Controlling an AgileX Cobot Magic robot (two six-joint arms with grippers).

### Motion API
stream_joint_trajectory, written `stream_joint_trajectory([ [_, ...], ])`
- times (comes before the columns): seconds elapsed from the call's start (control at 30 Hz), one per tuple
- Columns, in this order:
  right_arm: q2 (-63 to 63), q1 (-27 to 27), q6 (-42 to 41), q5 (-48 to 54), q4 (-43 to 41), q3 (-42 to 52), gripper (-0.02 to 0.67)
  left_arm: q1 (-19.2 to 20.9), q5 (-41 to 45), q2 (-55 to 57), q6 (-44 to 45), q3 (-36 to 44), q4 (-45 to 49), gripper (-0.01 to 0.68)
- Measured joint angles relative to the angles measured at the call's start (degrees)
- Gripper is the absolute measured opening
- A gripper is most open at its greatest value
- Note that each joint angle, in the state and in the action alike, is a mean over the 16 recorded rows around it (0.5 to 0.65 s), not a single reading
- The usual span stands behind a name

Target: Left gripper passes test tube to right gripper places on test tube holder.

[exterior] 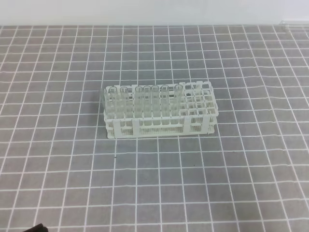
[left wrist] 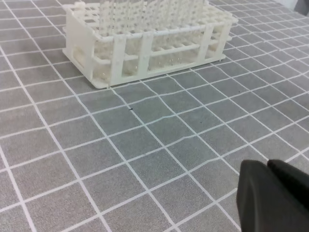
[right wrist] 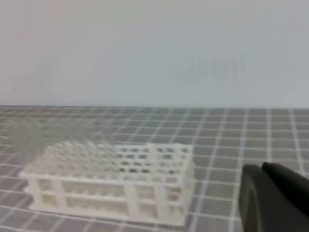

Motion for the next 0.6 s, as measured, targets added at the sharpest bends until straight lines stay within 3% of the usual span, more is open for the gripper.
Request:
stream_joint_trajectory([
  [0.33,-18.2,-8.4,-2.3,18.7,-0.7,2.9,-0.013,0.0,0.1,0.0,0.0,0.0,0.0,-0.001],
  [0.6,-27.5,-11.4,-2.3,29.7,-2.7,2.9,-0.013,0.0,0.2,0.0,0.0,-0.1,0.0,-0.001],
])
